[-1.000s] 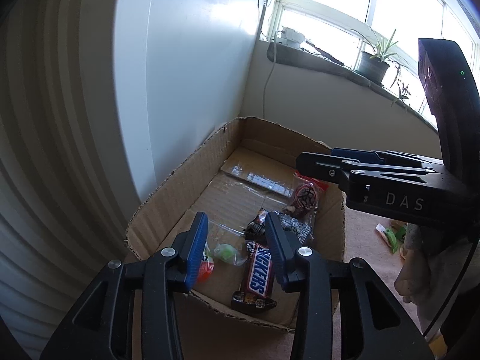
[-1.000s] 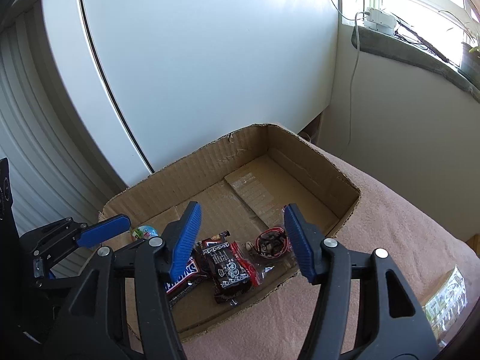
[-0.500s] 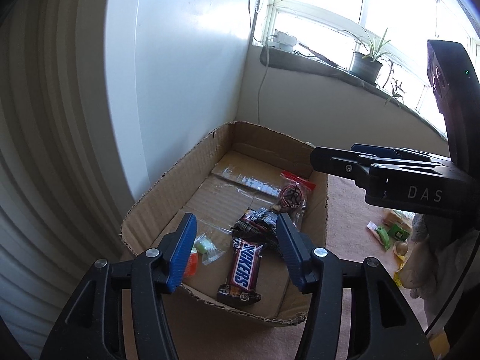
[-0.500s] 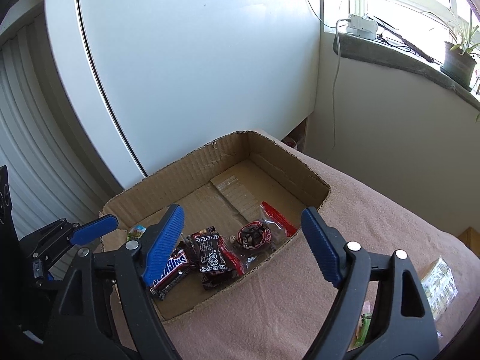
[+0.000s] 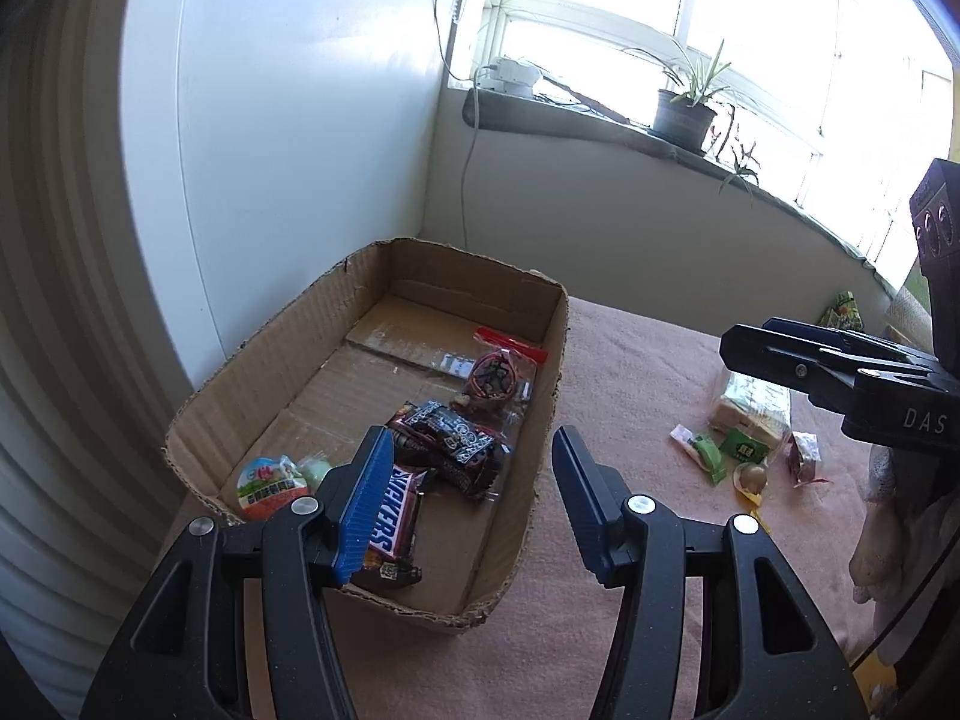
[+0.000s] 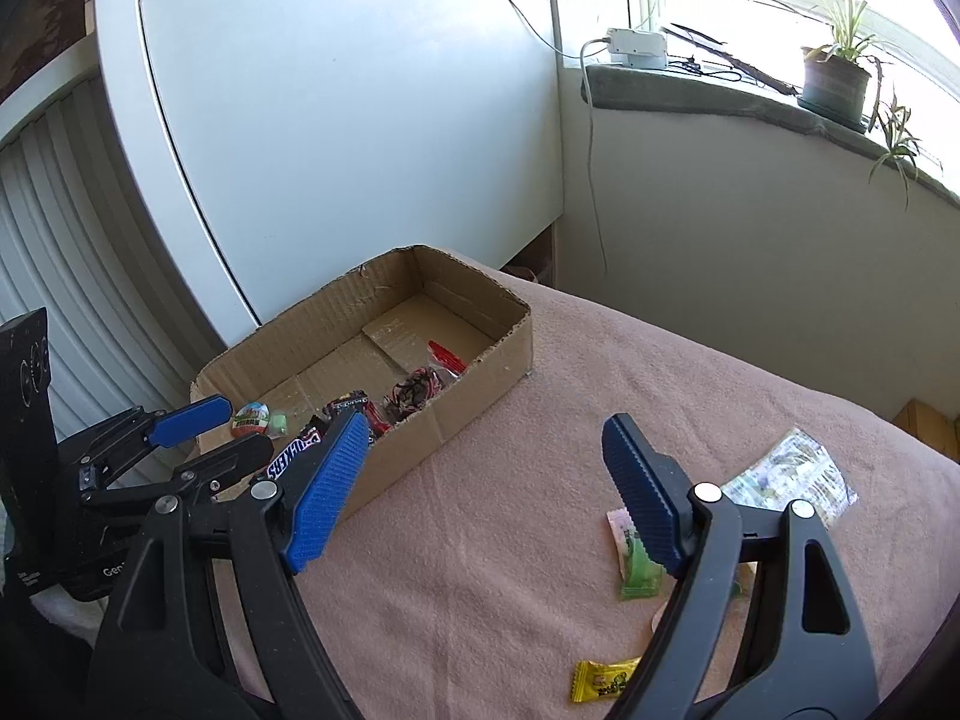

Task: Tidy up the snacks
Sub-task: 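Move both tools back over the remaining snacks on the table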

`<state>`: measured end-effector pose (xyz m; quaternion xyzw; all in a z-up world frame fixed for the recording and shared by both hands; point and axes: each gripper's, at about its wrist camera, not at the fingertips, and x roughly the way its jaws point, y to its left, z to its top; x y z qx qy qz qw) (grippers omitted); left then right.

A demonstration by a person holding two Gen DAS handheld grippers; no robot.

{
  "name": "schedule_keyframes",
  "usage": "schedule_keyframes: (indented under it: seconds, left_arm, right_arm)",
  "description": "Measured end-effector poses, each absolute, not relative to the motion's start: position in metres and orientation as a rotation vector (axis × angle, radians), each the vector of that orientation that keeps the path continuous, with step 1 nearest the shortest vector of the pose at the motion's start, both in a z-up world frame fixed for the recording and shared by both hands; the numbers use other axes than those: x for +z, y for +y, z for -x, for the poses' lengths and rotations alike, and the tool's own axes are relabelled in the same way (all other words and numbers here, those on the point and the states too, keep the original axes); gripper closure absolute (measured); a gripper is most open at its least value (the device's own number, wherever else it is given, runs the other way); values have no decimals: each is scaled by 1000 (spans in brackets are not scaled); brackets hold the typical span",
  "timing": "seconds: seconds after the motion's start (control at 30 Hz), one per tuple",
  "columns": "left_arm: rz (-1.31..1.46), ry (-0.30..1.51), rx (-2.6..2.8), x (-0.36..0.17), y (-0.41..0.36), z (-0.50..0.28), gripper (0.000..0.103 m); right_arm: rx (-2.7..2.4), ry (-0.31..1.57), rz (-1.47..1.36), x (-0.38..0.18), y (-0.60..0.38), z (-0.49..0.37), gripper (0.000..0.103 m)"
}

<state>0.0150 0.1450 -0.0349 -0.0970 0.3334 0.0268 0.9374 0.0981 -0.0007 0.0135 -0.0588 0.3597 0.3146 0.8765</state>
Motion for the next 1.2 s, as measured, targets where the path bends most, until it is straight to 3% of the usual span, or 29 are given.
schedule_keyframes:
  seconds: [0.67,1.2]
  left_arm:
    - [144,770,-237,-53,35,-32,49]
    - [-16,896,-394,-83,-33,-53,49]
  right_arm:
    - [331,840,7,-24,-184,-83,20]
    - [331,944,19,-69,-188,-117,20]
